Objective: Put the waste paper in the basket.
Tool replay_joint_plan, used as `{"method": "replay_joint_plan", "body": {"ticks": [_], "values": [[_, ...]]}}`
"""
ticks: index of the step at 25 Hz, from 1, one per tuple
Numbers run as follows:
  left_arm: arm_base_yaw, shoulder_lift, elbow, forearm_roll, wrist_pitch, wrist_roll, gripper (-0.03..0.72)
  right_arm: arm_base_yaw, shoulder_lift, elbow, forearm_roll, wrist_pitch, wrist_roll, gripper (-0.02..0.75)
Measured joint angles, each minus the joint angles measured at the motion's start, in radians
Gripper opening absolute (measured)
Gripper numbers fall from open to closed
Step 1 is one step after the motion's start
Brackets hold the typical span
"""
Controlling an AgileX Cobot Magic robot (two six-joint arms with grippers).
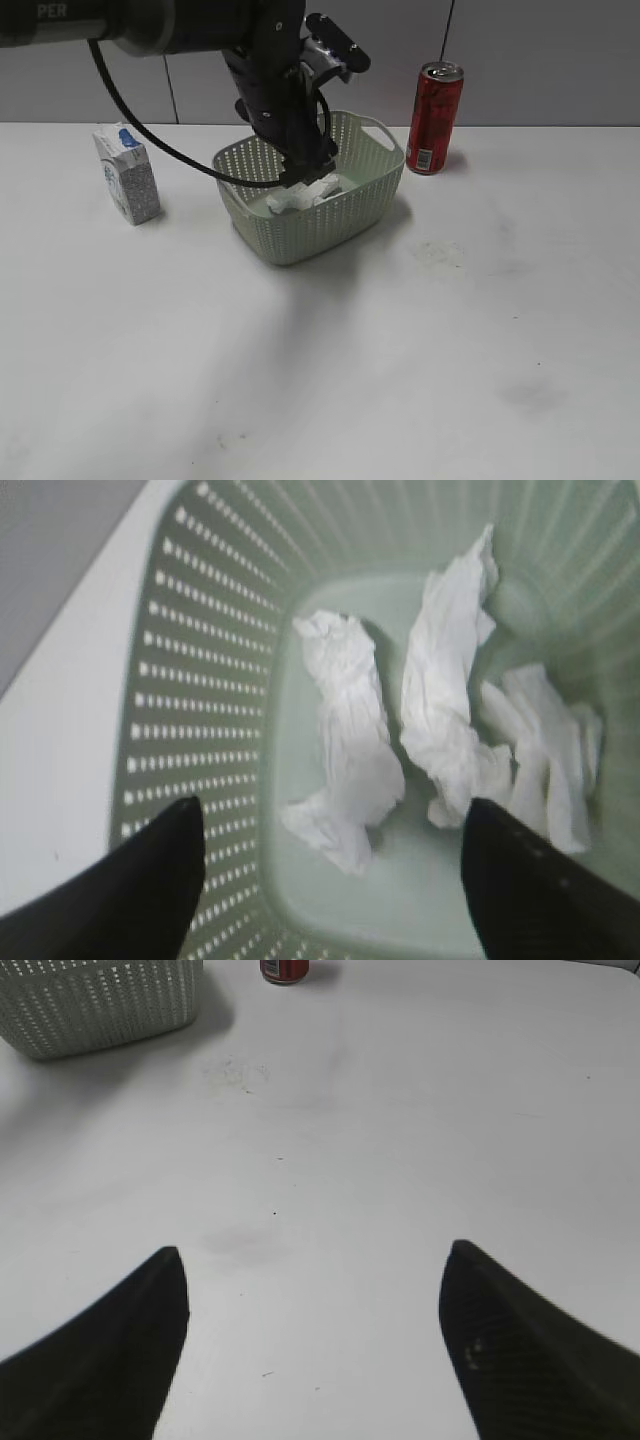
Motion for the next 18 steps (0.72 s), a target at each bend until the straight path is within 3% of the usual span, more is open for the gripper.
{"method": "replay_joint_plan", "body": {"ticks": [7,14,18], "values": [[0.044,-0.112,0.0,-0.01,0.241,-0.049,0.594,0.0,0.0,0.0,0.0,0.0,0.0,0.589],[0.202,-0.234,0.019,-0.147,0.299,-0.085,0.589,0.0,0.0,0.0,0.0,0.0,0.0,0.589],[0.291,-0.314,0.064,-0.167,0.303,-0.093,0.589,0.0,0.0,0.0,0.0,0.0,0.0,0.589]]}}
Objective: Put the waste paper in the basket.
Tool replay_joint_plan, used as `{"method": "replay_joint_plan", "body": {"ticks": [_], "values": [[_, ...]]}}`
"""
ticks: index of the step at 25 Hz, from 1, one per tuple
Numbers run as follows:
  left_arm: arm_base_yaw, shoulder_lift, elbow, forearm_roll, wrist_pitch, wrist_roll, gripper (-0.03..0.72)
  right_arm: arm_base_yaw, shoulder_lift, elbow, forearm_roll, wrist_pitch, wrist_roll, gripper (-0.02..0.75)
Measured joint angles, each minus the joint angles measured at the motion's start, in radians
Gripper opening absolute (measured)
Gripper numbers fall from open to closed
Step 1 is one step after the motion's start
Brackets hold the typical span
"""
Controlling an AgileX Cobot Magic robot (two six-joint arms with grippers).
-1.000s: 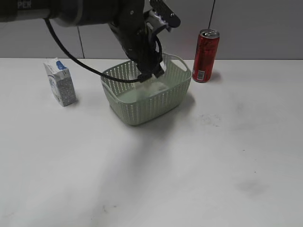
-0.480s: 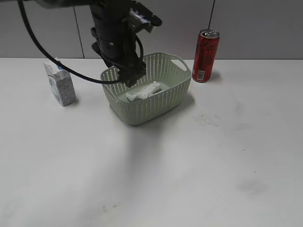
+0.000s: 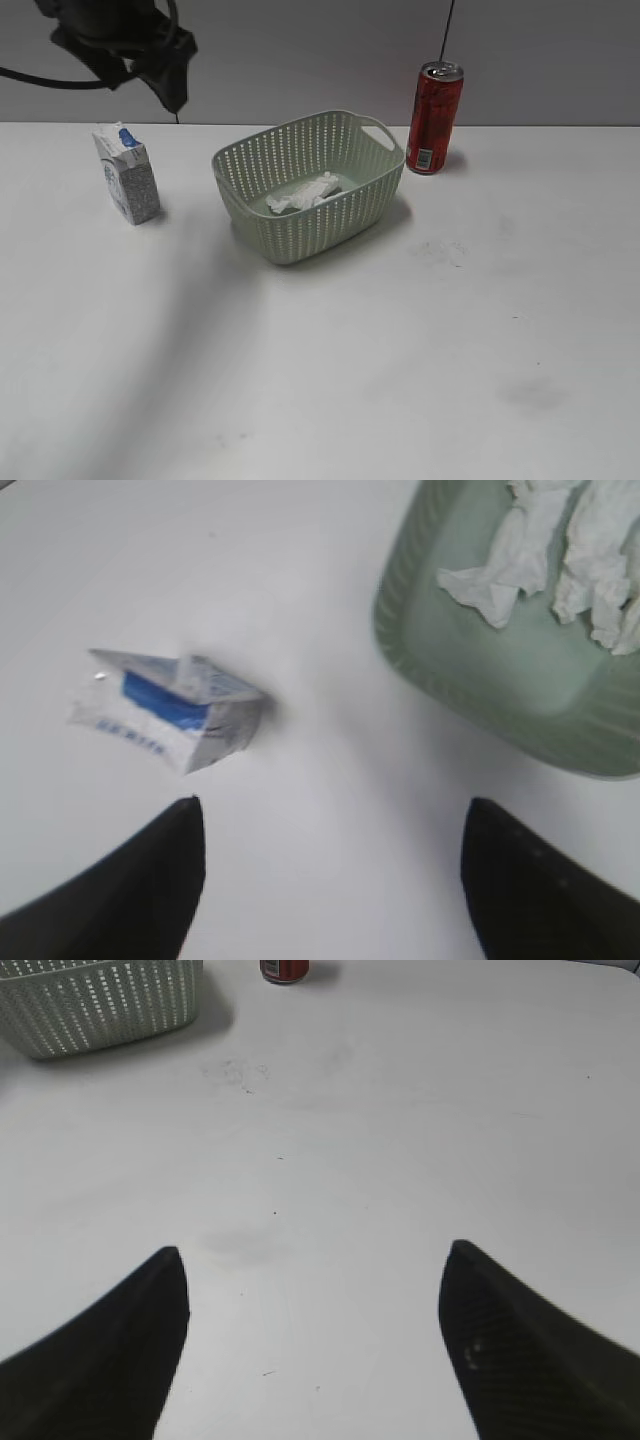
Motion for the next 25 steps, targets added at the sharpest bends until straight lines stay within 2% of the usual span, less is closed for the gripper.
{"method": "replay_joint_plan", "body": {"ticks": [3,7,14,20,25], "values": [[0.068,-0.066,0.063,0.001,0.0,0.0,0.587,0.0,0.0,0.0,0.0,0.0,0.0,0.589],[0.162,-0.168,0.206,0.004,0.0,0.0,0.586,0.0,0.0,0.0,0.0,0.0,0.0,0.589],[0.282,-0.416,0.55,0.047,-0.001,0.003,0.586,0.0,0.0,0.0,0.0,0.0,0.0,0.589],[0.306,-0.687,0.833,0.048,-0.058,0.004,0.586,0.0,0.0,0.0,0.0,0.0,0.0,0.589],[0.306,-0.887,1.007,0.035,-0.107,0.004,0.584,0.0,0.0,0.0,0.0,0.0,0.0,0.589]]}}
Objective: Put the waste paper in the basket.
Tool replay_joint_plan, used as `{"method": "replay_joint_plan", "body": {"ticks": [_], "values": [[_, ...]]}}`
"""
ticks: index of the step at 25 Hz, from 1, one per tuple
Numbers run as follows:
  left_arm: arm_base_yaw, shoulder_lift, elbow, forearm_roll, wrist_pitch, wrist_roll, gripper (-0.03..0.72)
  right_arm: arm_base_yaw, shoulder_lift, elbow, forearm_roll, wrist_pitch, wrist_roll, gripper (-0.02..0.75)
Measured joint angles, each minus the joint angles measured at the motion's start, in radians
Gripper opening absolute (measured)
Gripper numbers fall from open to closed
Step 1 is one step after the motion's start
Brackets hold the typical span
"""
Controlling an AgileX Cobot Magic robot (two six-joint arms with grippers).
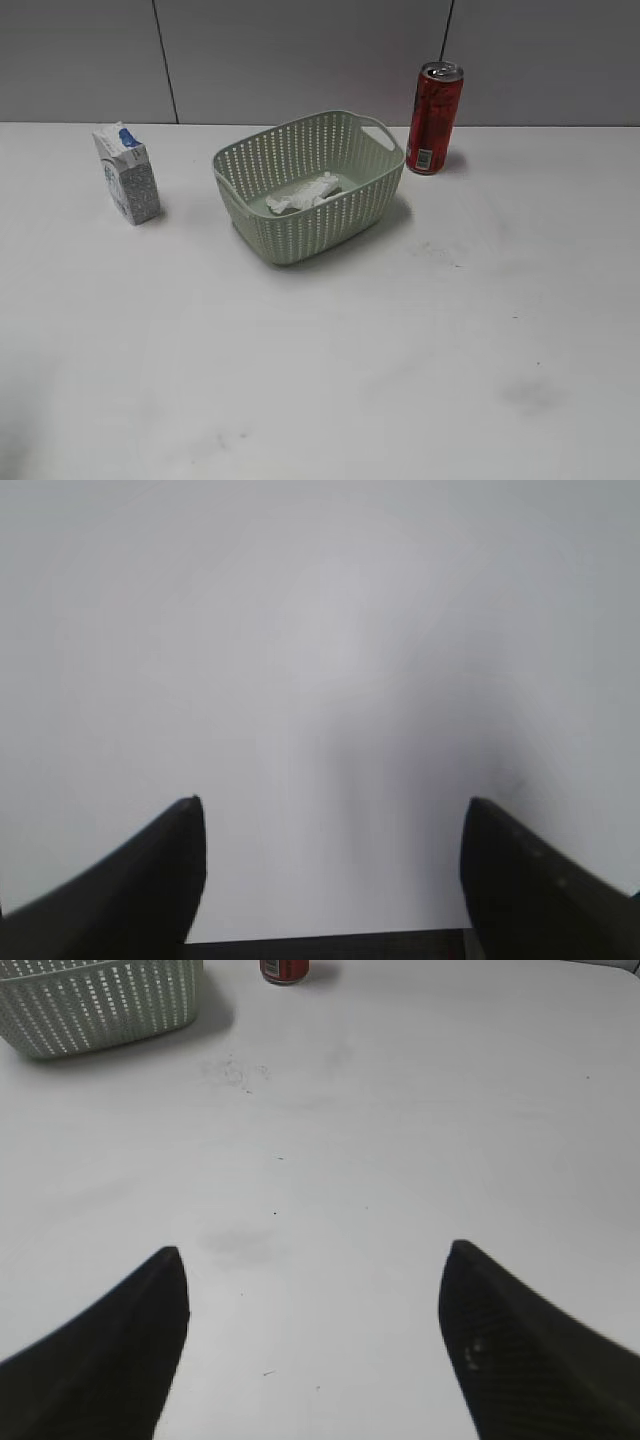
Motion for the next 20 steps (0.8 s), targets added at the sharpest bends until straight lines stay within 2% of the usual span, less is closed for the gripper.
{"method": "replay_joint_plan", "body": {"ticks": [11,20], "values": [[0.0,-0.403,0.264,-0.052,-0.044,0.0,0.58,0.0,0.0,0.0,0.0,0.0,0.0,0.589],[0.0,-0.726,0.275,-0.053,-0.067,0.0,0.58,0.0,0.0,0.0,0.0,0.0,0.0,0.589]]}}
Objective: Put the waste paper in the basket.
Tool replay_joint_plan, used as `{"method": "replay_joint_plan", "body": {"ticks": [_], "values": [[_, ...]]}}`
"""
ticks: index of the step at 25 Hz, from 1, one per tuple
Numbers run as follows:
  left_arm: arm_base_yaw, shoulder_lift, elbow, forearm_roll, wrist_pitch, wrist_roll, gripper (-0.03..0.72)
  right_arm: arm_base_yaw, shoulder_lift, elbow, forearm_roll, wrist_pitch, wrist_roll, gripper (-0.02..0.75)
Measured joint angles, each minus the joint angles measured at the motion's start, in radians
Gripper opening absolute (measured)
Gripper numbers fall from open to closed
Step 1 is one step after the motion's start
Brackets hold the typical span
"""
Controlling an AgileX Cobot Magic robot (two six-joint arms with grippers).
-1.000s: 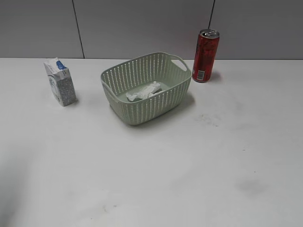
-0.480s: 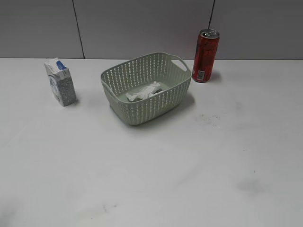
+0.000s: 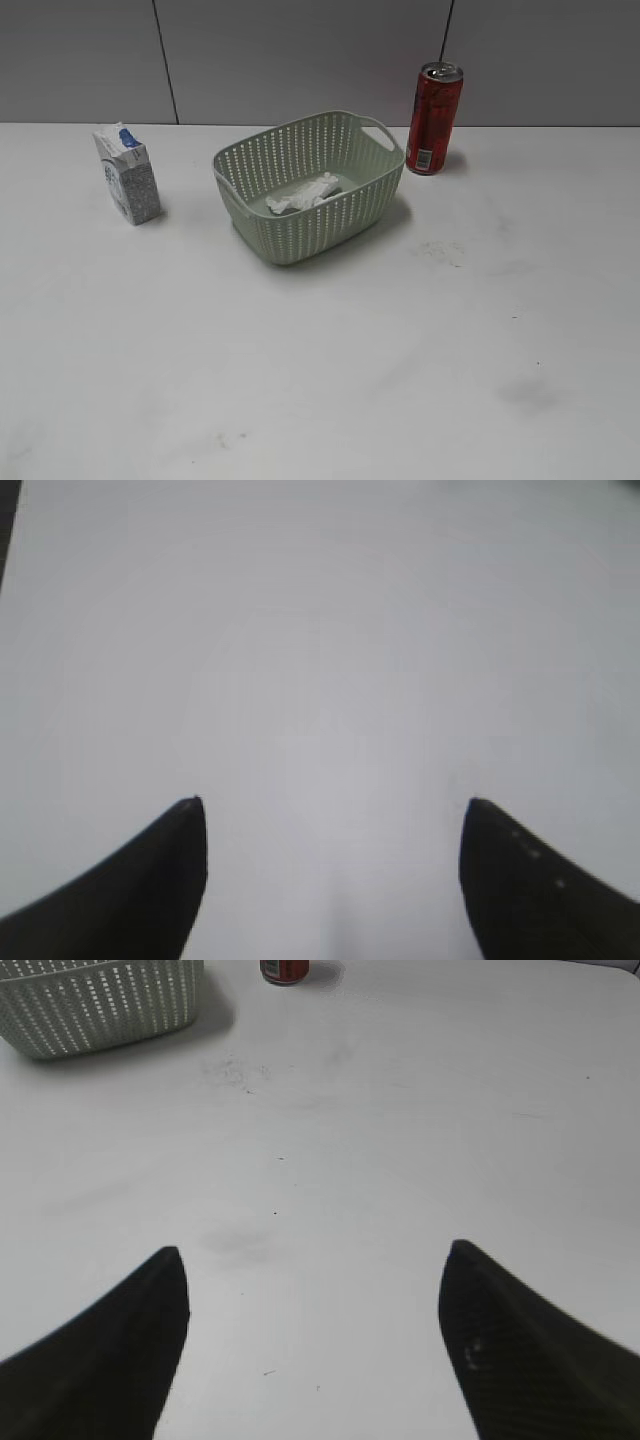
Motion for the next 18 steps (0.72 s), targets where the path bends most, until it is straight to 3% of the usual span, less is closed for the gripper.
{"method": "replay_joint_plan", "body": {"ticks": [8,18], "values": [[0.0,-0.25,0.007,-0.001,-0.001,0.0,0.575,0.0,0.0,0.0,0.0,0.0,0.0,0.589],[0.0,-0.271,0.007,-0.005,0.0,0.0,0.575,0.0,0.0,0.0,0.002,0.0,0.0,0.589]]}}
